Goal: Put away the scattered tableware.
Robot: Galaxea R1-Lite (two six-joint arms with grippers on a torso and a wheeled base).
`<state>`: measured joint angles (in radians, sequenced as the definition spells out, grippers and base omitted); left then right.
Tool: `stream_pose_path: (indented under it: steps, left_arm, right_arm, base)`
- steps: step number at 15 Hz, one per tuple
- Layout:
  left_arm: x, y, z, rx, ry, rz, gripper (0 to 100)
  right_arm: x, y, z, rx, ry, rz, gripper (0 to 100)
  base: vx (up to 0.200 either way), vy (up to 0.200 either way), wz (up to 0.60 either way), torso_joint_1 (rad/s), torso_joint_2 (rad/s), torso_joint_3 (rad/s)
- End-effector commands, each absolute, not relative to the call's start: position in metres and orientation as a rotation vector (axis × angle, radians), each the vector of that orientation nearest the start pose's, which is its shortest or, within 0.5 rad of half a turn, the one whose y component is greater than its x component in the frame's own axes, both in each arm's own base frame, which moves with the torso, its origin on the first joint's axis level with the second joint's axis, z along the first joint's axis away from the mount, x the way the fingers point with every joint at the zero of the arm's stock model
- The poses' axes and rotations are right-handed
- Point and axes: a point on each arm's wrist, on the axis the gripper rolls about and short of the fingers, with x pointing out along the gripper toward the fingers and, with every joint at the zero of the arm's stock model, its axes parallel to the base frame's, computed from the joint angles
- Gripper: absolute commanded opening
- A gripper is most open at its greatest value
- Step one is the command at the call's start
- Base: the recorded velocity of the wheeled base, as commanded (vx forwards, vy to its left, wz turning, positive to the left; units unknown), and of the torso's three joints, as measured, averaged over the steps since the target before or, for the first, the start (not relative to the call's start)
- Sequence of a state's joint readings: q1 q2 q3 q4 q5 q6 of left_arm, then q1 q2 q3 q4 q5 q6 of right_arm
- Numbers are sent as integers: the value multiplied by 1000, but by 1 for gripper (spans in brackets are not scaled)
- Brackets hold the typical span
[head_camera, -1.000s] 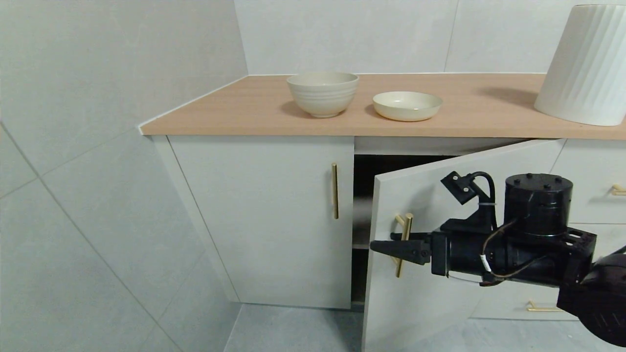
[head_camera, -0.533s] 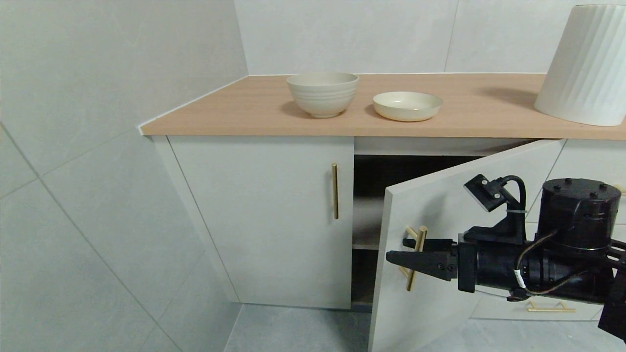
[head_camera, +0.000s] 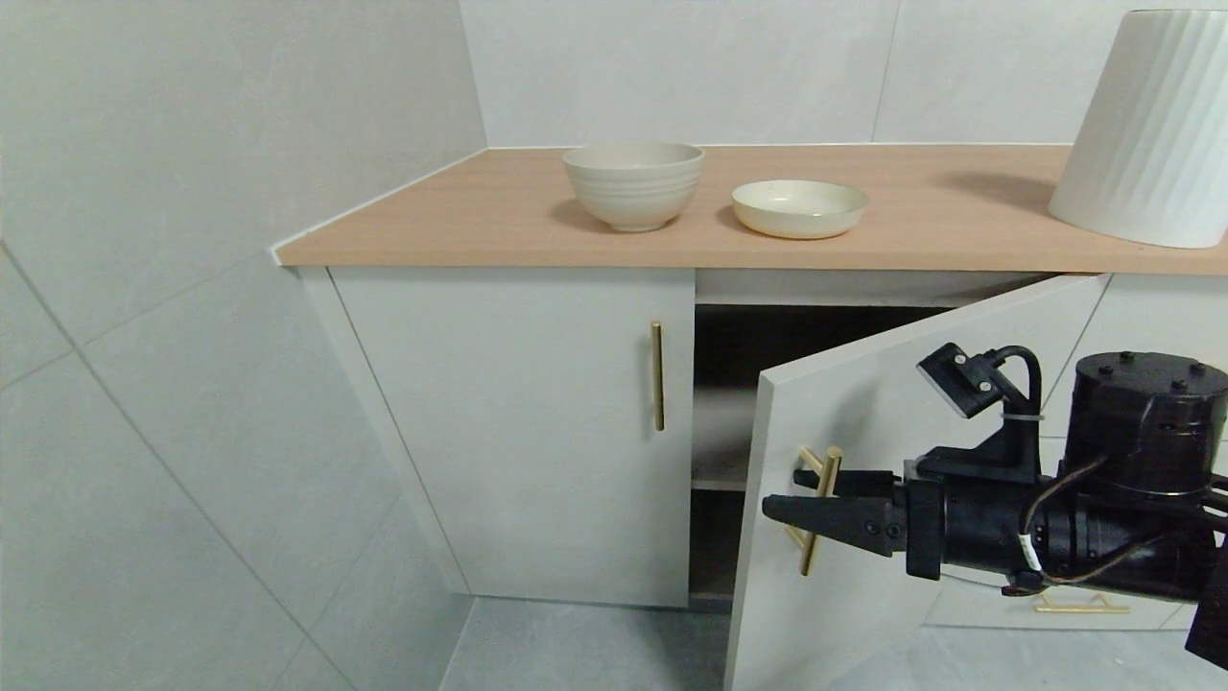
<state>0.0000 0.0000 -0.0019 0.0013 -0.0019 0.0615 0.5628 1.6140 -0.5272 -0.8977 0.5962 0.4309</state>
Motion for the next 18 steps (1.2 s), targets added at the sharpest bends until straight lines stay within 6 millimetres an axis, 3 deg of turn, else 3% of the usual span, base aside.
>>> stream_pose_path:
  steps: [1, 4, 6, 8, 10, 11, 12, 13, 14, 15, 18]
  left_arm:
    - [-28, -1, 92, 52, -58, -43, 100]
    - [-38, -6, 136, -17, -87, -293, 100]
    - [-30, -7, 160, -26, -29, -384, 100]
    - [20, -12, 202, -61, 161, -541, 100]
    - [74, -17, 218, -97, 273, -640, 100]
    - [100, -20, 221, -108, 294, -700, 100]
    - [110, -22, 221, -111, 300, -726, 100]
    - [140, -30, 216, -121, 326, -780, 100]
    - [140, -30, 216, -121, 326, -780, 100]
    - [167, -40, 205, -125, 369, -820, 100]
    - [210, -79, 171, -117, 460, -948, 100]
  right_arm:
    - [211, 148, 162, 383, 444, 1090, 100]
    - [205, 145, 163, 352, 424, 1100, 100]
    - [205, 144, 163, 340, 414, 1101, 100]
    - [205, 145, 162, 340, 417, 1102, 100]
    - [205, 145, 163, 340, 416, 1102, 100]
    - [205, 145, 163, 340, 416, 1102, 100]
    - [205, 145, 163, 339, 415, 1102, 100]
    - [205, 144, 163, 339, 415, 1101, 100]
    - [205, 144, 163, 339, 415, 1101, 100]
    - [205, 144, 163, 339, 415, 1102, 100]
    - [204, 144, 163, 339, 413, 1101, 100]
  base:
    - [0, 0, 0, 0, 0, 0]
    - [0, 0, 0, 0, 0, 0]
    - [0, 0, 0, 0, 0, 0]
    - [0, 0, 0, 0, 0, 0]
    - [0, 0, 0, 0, 0, 0]
    - [0, 0, 0, 0, 0, 0]
    - [0, 0, 0, 0, 0, 0]
    - [0, 0, 0, 0, 0, 0]
    - [0, 0, 0, 0, 0, 0]
    - [0, 0, 0, 0, 0, 0]
    - [0, 0, 0, 0, 0, 0]
